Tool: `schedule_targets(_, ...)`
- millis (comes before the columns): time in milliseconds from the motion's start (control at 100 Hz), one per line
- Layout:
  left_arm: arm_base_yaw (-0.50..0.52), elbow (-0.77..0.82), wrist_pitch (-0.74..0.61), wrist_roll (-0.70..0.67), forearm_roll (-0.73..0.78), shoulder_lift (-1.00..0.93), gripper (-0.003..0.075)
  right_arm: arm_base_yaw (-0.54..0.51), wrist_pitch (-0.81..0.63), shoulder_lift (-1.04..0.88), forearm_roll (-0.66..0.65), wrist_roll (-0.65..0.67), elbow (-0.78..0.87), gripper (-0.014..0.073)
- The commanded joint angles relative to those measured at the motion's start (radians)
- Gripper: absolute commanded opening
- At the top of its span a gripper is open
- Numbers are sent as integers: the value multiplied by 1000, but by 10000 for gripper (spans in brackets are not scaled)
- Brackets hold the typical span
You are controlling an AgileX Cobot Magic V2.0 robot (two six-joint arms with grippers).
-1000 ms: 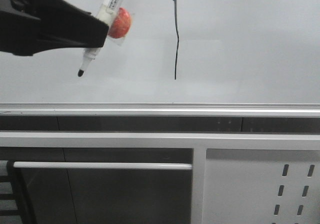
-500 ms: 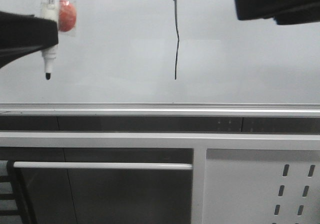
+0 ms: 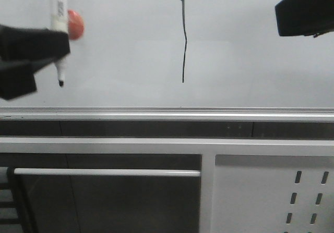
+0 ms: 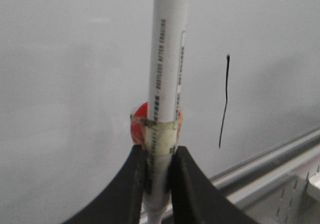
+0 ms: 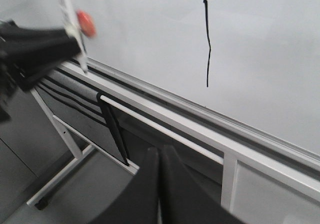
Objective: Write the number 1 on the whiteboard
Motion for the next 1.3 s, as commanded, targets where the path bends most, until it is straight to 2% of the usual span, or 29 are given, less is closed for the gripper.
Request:
schedule_targets(0,-30,-31,-242,5,-32,55,-18,0,5,-7,-13,-13,-23,-72)
schedule_targets(130,-71,-37,-242,12,-129,121,-18,0,5,-7,-13,-13,-23,-72)
schedule_targets(270,-76,-56,-242,73,-134,132,-18,0,5,-7,-13,-13,-23,-72)
schedule_targets(470,-76,-101,-242,79,-144,130,-18,0,-27,-7,-13,-13,-23,-72)
schedule_targets(740,-76,-130,-242,79,-232,130,-18,0,-42,-7,-13,-13,-23,-72)
schedule_targets(910,-76,-140,-242,-3,-282,130,-18,0,-43,-7,-13,-13,-23,-72)
schedule_targets(1290,-76,-182,-242,-5,-306,152,-18,0,-43,-7,-13,-13,-23,-72)
